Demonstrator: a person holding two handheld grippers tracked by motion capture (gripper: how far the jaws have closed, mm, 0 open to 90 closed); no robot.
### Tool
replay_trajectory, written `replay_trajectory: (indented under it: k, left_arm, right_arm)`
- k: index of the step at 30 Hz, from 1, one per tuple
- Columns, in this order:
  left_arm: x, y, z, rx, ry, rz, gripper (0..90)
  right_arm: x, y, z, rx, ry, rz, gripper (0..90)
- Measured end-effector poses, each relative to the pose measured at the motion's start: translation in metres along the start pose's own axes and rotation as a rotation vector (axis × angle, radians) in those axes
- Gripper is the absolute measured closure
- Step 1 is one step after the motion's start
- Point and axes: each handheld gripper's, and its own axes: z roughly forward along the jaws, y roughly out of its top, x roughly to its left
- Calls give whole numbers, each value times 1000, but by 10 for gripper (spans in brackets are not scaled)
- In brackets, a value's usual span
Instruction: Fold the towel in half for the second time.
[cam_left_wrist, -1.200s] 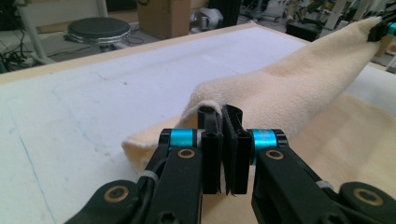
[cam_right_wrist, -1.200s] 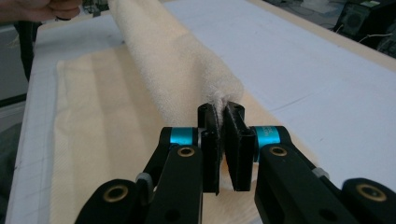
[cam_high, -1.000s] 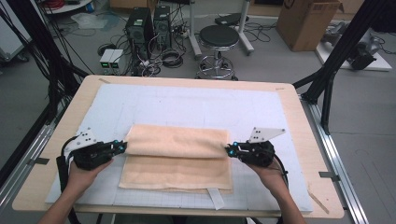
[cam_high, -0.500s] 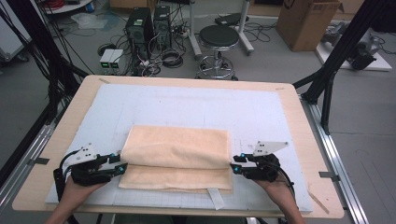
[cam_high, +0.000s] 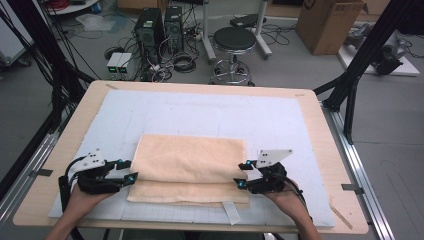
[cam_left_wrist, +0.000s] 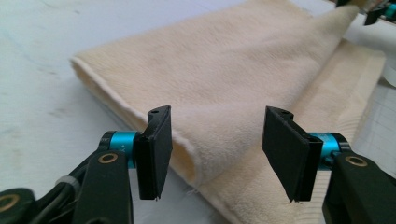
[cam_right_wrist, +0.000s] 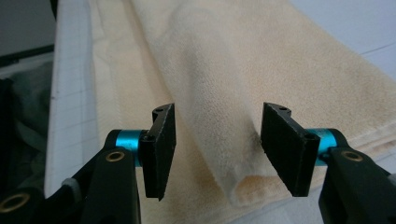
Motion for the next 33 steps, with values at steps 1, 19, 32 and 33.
replay_trajectory:
  k: [1, 19, 32, 33]
  left_arm:
    - [0, 0, 3, 18, 7, -11, 433]
    - [-3, 0, -18, -25, -13, -79, 844]
    - [-26, -18, -37, 7, -33, -43, 843]
    - [-28, -19, -36, 12, -32, -41, 843]
  right_arm:
    - [0, 0, 3, 14, -4, -11, 485]
    - [10, 5, -13, -9, 23, -52, 800]
    - [33, -8, -22, 8, 85, -72, 798]
    - [34, -10, -21, 15, 90, -69, 798]
